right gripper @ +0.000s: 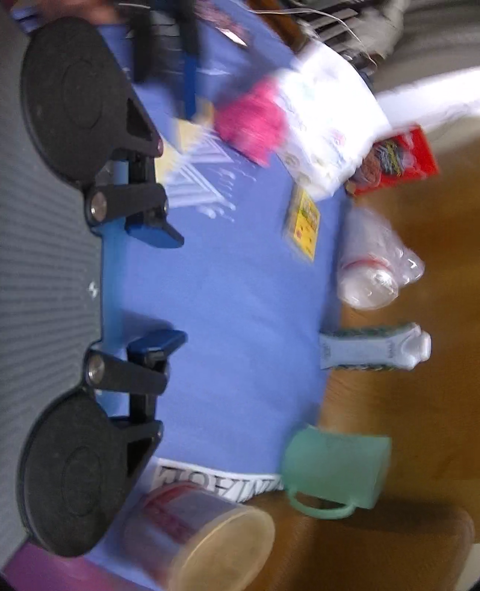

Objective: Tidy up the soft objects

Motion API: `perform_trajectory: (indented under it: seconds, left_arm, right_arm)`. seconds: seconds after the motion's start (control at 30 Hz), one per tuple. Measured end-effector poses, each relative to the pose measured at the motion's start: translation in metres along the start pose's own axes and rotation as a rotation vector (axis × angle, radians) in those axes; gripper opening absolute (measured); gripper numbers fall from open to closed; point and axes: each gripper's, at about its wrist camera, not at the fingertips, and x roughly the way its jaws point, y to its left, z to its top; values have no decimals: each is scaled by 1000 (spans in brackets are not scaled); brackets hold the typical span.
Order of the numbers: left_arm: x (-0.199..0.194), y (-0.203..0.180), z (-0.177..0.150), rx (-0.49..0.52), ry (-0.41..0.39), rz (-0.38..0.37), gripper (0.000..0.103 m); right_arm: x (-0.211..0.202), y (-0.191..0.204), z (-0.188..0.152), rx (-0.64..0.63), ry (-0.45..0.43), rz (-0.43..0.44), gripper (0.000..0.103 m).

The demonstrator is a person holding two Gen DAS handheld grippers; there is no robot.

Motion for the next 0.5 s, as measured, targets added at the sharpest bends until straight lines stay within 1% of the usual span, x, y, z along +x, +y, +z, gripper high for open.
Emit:
perform_trajectory:
  seconds: [0.07, 0.1, 0.17, 0.2, 0.23, 0.27, 0.33, 0.43, 0.5]
  left_arm:
    - [1, -1, -1, 8, 2, 2, 102]
    - [1, -2, -1, 12, 4, 2, 102]
    - [2, -4, -1, 22, 8, 2, 102]
    - [2, -5, -2, 27, 10, 2, 102]
    - [2, -6, -2, 32, 15, 0, 102]
    - [3, -7, -2, 35, 22, -4, 102]
    - [3, -9, -3, 44, 38, -25, 102]
    - [-3, -14, -6, 42, 55, -68, 102]
    - [-10, -19, -11, 20, 74, -136, 102]
  right_arm:
    - [-18, 4, -13, 22, -47, 19, 51]
    - [-32, 4, -21, 51, -98, 11, 52]
    - [-53, 0, -33, 94, -178, -36, 52]
    - [-66, -3, -41, 126, -222, -68, 54]
    - [-75, -6, -47, 154, -248, -85, 60]
    - [-83, -9, -54, 178, -265, -96, 62]
    - [-94, -16, -66, 209, -271, -119, 63]
    - [-102, -29, -74, 267, -248, -135, 63]
    - [-97, -40, -75, 325, -241, -112, 63]
